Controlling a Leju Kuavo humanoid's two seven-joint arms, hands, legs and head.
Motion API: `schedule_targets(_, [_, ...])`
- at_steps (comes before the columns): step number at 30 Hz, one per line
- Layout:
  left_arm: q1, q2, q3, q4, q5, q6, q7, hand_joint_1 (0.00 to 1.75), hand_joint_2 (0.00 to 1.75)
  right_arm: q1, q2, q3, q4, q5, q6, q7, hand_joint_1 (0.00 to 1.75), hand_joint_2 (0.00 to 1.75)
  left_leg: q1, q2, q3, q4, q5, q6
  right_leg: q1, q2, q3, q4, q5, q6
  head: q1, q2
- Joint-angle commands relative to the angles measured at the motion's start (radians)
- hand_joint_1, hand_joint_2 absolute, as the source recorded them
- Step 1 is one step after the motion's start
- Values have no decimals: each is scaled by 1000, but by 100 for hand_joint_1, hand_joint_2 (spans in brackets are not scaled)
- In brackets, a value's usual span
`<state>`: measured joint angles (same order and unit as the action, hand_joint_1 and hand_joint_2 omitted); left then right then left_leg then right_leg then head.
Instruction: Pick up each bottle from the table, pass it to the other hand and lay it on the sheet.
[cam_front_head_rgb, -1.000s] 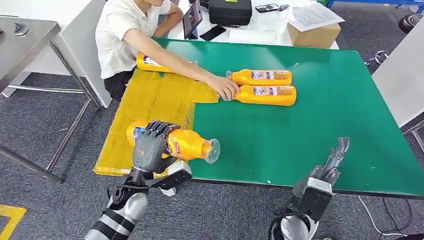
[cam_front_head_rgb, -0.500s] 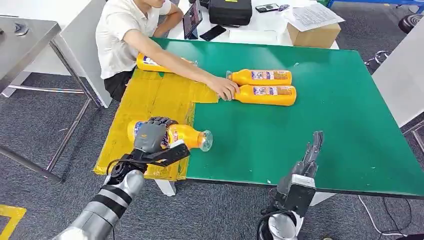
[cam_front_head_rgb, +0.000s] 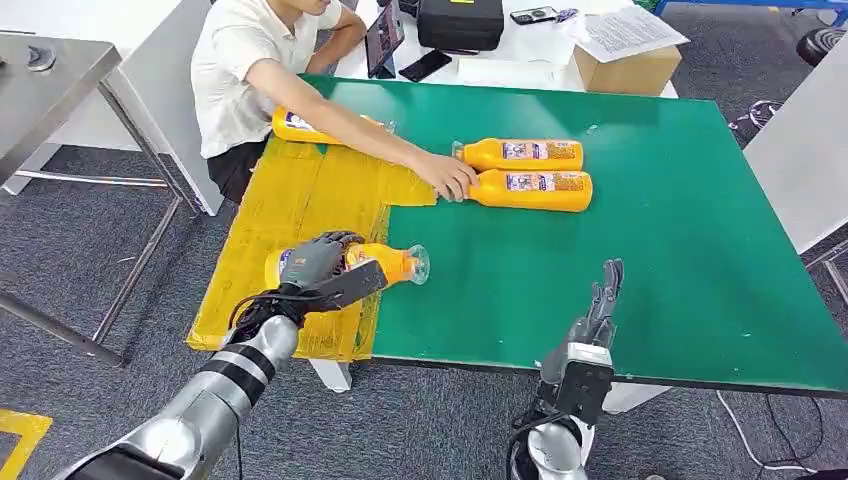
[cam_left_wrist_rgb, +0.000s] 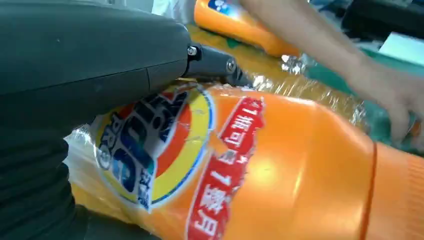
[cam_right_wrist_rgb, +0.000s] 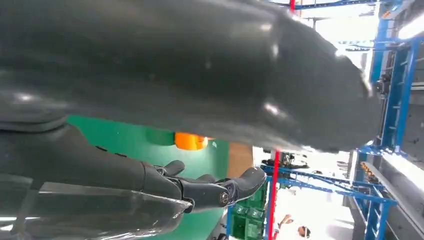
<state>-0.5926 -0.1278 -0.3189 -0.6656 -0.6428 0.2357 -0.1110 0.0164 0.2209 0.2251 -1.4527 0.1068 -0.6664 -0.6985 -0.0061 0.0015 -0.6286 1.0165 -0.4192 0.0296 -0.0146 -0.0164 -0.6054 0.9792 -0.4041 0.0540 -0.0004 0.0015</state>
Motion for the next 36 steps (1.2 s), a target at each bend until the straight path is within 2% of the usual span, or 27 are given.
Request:
schedule_targets(1, [-67,-14,-15,170,11,-46,6,2,175,-47,-32,7,103,-1,5,0,0,0,1,0,3,-1,-1,-1,1,1,3,-1,0,-1,0,0])
schedule_targets(12, [-67,-10,-54,173,-11,-76,-8,0,175,-62,-41,-7,119,2,3,0,0,0,1,0,4,0,-1,-2,1,1,4,-1,-1,-2,0,0])
schedule_targets(16, [-40,-13,-59,140,4,-86,-58,3,175,-59,-48,-11,113,7,-4,0,0,0,1,0,2,-1,-1,-1,0,1,2,-1,0,-1,0,0])
schedule_targets(19, [34,-31,-79,4,26,-59,-161,0,175,-44,-55,-15,92,13,-10,0,0,0,1,0,3,-1,-1,-1,0,1,3,-1,0,-1,0,0])
schedule_targets(22, [174,-76,-62,-240,148,-29,-261,0,175,-19,-61,-18,71,17,-22,0,0,0,0,0,4,-1,-1,-1,0,1,4,-1,-1,-1,0,0])
schedule_targets(24, [211,-82,-89,-297,144,-19,-239,0,175,-13,-62,-16,66,17,-23,0,0,0,0,-1,5,-1,-2,-1,0,0,5,-1,-2,-1,0,0])
schedule_targets(26, [291,-102,-89,-423,277,-29,-307,0,175,-2,-60,-19,54,22,-31,0,0,0,1,0,6,0,-4,-1,0,1,7,-1,-3,-1,0,0])
schedule_targets(29, [410,-98,-181,-596,499,-81,-380,0,175,27,-75,-13,17,9,-31,0,0,0,-1,1,2,-1,-3,-1,-1,2,2,-1,-1,-1,0,0])
schedule_targets(30, [431,-91,-211,-643,533,-81,-396,0,175,32,-76,-10,7,7,-29,0,0,0,0,0,5,0,-5,-2,0,2,5,-1,-3,-1,0,0])
schedule_targets(35, [431,-91,-211,-643,533,-81,-396,0,175,32,-76,-10,7,7,-29,0,0,0,0,1,1,0,-3,-2,0,1,0,-1,-1,-1,0,0])
schedule_targets(36, [431,-91,-211,-643,533,-81,-396,0,175,32,-76,-10,7,7,-29,0,0,0,0,1,4,0,-4,-3,0,2,3,-1,-2,-2,0,0])
